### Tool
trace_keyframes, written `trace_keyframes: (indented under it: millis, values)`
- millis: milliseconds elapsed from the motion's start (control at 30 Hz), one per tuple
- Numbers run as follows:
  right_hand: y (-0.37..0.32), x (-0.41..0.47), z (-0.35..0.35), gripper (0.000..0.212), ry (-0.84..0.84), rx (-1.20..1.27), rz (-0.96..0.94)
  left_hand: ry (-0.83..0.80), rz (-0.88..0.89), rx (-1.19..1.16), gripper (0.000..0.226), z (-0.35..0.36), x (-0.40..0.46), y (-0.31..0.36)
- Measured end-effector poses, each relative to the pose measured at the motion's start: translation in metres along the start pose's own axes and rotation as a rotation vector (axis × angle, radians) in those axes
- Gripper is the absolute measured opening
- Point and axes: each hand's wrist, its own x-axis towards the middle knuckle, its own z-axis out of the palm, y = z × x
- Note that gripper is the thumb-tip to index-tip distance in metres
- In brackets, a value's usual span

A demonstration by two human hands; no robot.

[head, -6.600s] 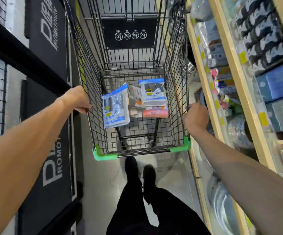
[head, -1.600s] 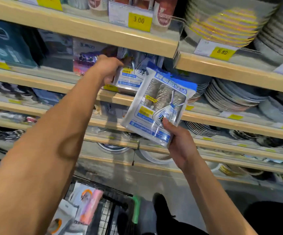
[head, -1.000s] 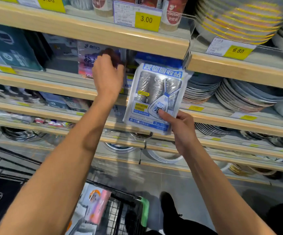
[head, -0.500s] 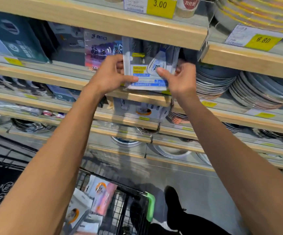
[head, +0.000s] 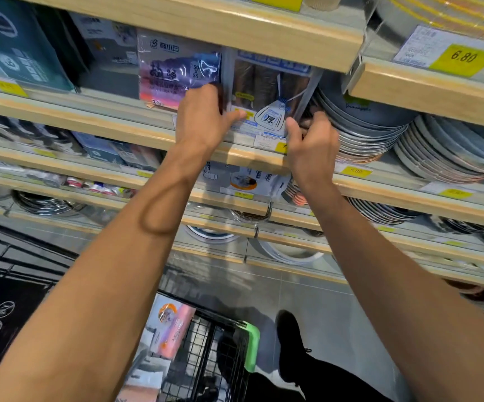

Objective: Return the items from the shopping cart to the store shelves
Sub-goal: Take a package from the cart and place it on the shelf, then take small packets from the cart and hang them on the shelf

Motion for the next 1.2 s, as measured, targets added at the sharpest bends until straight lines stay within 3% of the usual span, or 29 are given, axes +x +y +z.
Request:
trace_keyframes:
  millis: [133, 200, 433, 600, 800, 867, 1033, 1167, 1200]
  values:
    - [-0.004, -0.047, 0.003, 0.034, 0.264, 0.195, -0.08, 0.13, 0.008, -0.218, 0.045, -0.01, -0.016, -0.011]
    - [-0.011, -0.082, 0.012, 0.023, 0.267, 0.285, -0.161, 0.155, 0.041, -0.297, 0.033, -0.023, -0.034, -0.017]
    - [-0.043, -0.183, 0.064, 0.01, -0.222, 0.426, -0.254, 0.175, -0.003, -0.289, 0.013, -0.076, -0.119, -0.083]
    - [-0.063, -0.262, 0.093, 0.012, -0.633, 0.393, -0.335, 0.213, -0.249, -0.199, 0.011, -0.121, -0.233, -0.164]
    - [-0.033, -0.319, 0.135, 0.017, -1.087, 0.089, -0.277, 0.144, -0.694, -0.235, 0.026, -0.124, -0.354, -0.243]
    - [-0.01, -0.336, 0.155, 0.01, -1.233, -0.052, -0.263, 0.095, -0.849, -0.263, 0.012, -0.103, -0.397, -0.268]
    - [0.04, -0.362, 0.193, 0.019, -1.367, -0.267, -0.252, -0.047, -1.026, -0.264, 0.024, -0.035, -0.47, -0.304]
    - [0.069, -0.371, 0.22, 0.019, -1.334, -0.336, -0.28, -0.152, -1.127, -0.248, 0.012, 0.015, -0.499, -0.323]
    - [0.072, -0.374, 0.225, 0.02, -1.327, -0.361, -0.271, -0.162, -1.156, -0.244, 0.023, 0.026, -0.502, -0.329]
